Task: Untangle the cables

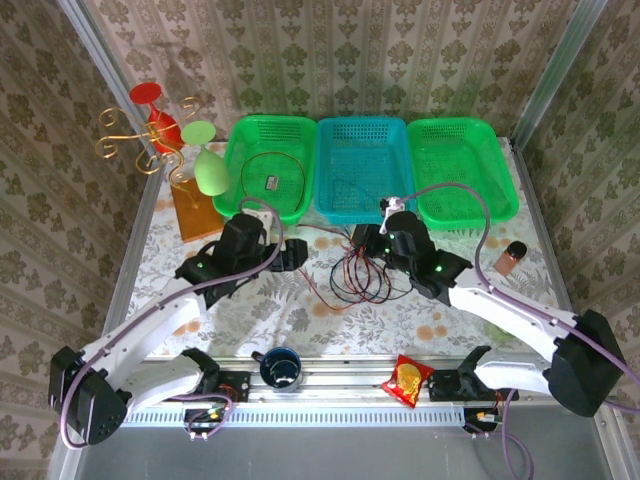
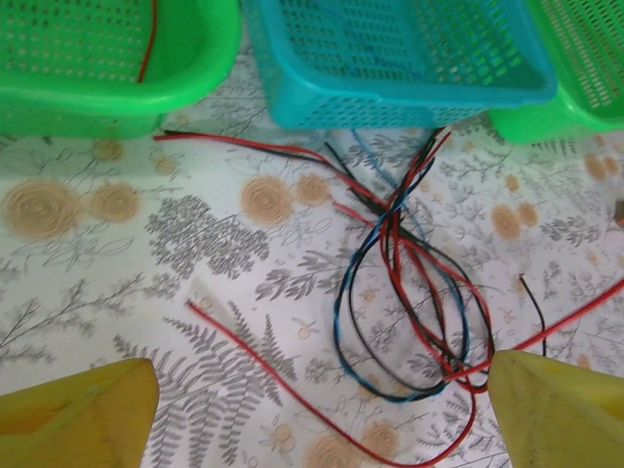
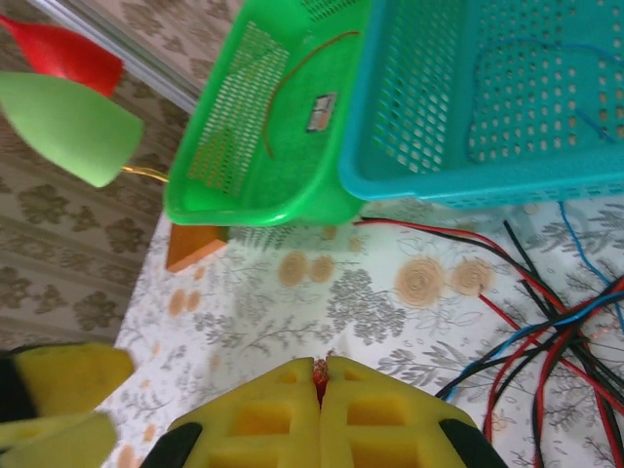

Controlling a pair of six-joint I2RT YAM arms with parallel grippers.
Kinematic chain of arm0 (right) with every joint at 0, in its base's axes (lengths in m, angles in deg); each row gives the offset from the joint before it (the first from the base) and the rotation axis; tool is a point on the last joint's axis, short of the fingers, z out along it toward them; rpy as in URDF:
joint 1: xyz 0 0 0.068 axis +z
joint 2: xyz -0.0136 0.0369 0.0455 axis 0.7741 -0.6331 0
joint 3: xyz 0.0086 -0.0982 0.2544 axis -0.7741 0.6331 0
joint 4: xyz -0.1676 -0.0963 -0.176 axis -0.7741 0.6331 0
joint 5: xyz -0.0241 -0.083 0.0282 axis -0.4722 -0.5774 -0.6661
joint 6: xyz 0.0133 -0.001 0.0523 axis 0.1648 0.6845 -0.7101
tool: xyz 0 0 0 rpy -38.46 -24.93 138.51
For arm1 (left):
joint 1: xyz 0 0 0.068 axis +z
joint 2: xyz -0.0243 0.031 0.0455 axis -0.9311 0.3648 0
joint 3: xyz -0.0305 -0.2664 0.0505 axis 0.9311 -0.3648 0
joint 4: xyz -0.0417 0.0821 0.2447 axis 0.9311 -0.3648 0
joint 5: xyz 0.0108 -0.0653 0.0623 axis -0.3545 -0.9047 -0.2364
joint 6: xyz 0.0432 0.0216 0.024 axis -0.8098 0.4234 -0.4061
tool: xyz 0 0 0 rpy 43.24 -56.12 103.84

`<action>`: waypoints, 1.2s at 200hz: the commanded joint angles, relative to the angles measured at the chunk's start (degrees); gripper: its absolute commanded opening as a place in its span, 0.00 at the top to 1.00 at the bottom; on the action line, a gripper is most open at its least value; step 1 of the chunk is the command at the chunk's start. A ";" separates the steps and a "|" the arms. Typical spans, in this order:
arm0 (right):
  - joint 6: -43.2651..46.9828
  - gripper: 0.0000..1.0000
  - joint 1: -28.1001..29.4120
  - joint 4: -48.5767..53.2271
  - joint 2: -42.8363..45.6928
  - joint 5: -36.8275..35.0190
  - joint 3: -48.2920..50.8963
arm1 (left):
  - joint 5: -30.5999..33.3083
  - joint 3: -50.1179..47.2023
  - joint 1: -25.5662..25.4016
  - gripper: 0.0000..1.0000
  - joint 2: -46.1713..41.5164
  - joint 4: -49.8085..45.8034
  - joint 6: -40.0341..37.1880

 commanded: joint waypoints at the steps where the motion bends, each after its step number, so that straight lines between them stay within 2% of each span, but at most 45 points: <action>1: 1.96 1.00 0.21 2.67 2.67 2.51 -3.34 | -1.72 2.68 -0.60 0.12 1.18 2.89 0.57; 46: 2.85 1.00 0.09 3.89 7.76 2.95 -8.80 | -2.16 2.36 -0.88 0.11 1.29 4.77 1.45; 94: 3.22 1.00 -0.82 2.79 8.72 5.94 -14.30 | -3.10 2.64 -0.91 0.12 1.51 4.19 1.42; 144: 1.80 1.00 -3.04 -1.49 7.29 10.29 -19.62 | -3.54 2.87 -0.88 0.11 1.04 3.46 1.59; 191: 1.97 1.00 -5.53 -0.59 4.25 12.92 -25.35 | -2.78 3.87 -0.65 0.09 -0.70 3.38 1.27; 218: 1.00 1.00 -6.06 -1.40 3.65 13.53 -24.11 | -5.19 4.88 -0.88 0.08 -1.65 4.13 -1.44; 230: 0.60 1.00 -6.36 -1.73 3.39 13.68 -23.69 | -5.59 5.09 -1.98 0.09 -1.91 5.21 -5.69; 240: 0.24 1.00 -6.80 -1.78 3.15 14.13 -23.77 | -3.74 4.52 -4.05 0.11 -2.39 6.63 -12.47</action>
